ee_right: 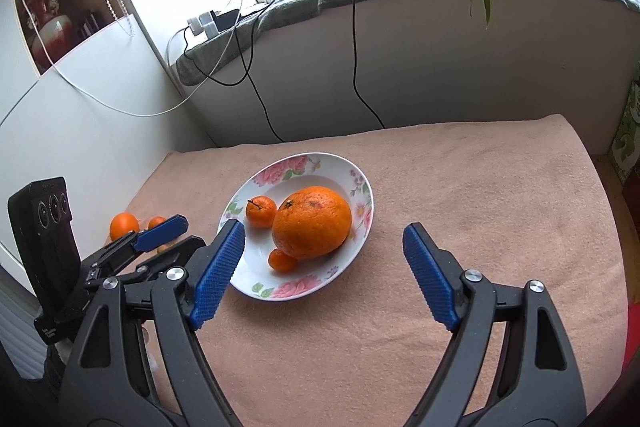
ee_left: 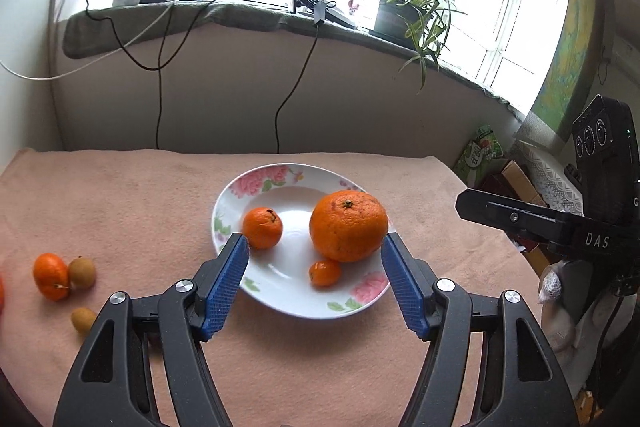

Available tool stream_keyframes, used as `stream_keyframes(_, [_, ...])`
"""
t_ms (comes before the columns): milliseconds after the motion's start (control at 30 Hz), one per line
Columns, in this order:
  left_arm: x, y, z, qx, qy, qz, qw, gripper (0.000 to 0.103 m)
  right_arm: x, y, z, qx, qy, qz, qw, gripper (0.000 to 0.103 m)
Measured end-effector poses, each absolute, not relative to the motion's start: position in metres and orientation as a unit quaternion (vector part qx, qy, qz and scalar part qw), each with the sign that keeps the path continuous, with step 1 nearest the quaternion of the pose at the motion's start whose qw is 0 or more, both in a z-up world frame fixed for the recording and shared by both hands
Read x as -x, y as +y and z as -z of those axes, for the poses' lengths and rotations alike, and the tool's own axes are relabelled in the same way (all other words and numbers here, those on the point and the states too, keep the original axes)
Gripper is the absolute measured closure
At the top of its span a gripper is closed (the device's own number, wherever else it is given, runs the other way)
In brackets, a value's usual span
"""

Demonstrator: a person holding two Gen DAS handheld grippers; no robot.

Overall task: Organize fruits
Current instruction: 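Withdraw the right tool from the plate toward the cherries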

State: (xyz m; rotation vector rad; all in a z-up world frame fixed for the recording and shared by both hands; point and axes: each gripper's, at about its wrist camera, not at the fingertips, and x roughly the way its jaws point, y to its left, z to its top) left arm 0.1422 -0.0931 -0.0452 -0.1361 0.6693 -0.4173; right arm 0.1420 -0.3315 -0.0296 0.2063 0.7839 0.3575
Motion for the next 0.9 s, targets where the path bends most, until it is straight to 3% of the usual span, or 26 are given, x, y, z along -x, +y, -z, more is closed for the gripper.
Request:
stream_keyframes(800, [-0.082, 0.041, 0.078, 0.090, 0.343, 0.087, 0.931, 0.035, -0.092, -0.212, 0.047, -0.003, 0.389, -0.290, 0.874, 0.019])
stream_keyframes(900, [-0.081, 0.050, 0.082, 0.094, 0.345, 0.086, 0.930, 0.038, -0.091, -0.201, 0.052, -0.001, 0.394, -0.299, 0.869, 0.019])
